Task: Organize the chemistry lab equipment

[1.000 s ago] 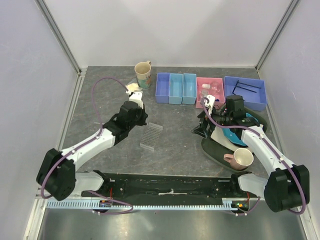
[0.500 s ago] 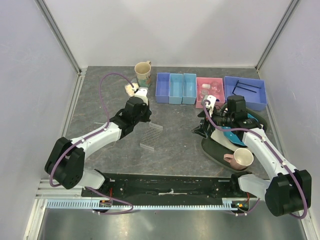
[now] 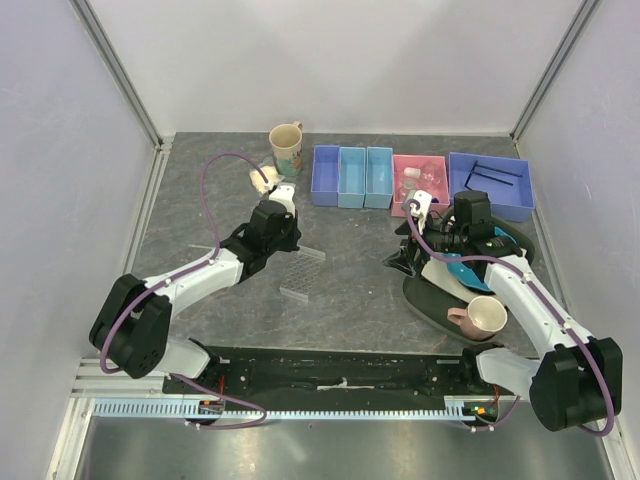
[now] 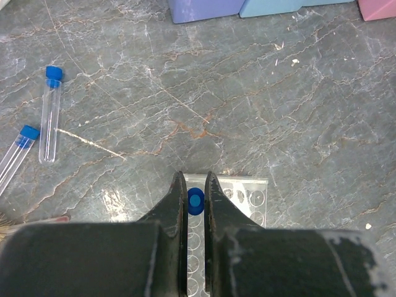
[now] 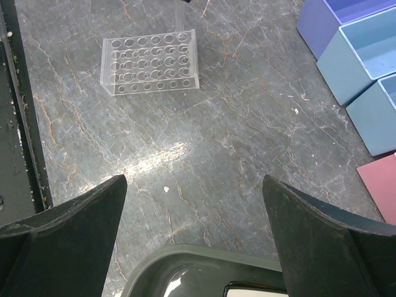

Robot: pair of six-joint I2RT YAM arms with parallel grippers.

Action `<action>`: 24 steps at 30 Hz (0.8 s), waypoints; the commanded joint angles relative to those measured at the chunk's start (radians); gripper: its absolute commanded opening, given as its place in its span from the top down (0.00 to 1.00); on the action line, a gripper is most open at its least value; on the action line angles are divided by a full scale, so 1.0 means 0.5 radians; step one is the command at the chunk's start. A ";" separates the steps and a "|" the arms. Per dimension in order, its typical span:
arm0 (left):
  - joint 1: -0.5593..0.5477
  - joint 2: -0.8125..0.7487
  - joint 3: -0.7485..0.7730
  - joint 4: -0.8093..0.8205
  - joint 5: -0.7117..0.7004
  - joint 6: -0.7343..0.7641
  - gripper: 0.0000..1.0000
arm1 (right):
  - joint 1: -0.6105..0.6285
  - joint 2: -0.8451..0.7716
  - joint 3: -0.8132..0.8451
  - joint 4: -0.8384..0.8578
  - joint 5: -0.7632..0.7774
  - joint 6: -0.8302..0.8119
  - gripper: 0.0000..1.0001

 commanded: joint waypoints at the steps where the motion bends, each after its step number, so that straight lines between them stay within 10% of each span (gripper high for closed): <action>1: 0.002 -0.038 -0.012 0.091 0.027 -0.040 0.98 | -0.004 0.007 0.010 0.031 -0.051 -0.045 0.02; 17: 0.005 0.159 -0.009 0.134 0.043 -0.019 0.97 | -0.004 0.019 0.010 0.024 -0.033 -0.057 0.02; 24: 0.005 0.140 0.003 0.076 -0.006 -0.031 0.53 | -0.010 0.025 0.010 0.018 -0.030 -0.063 0.02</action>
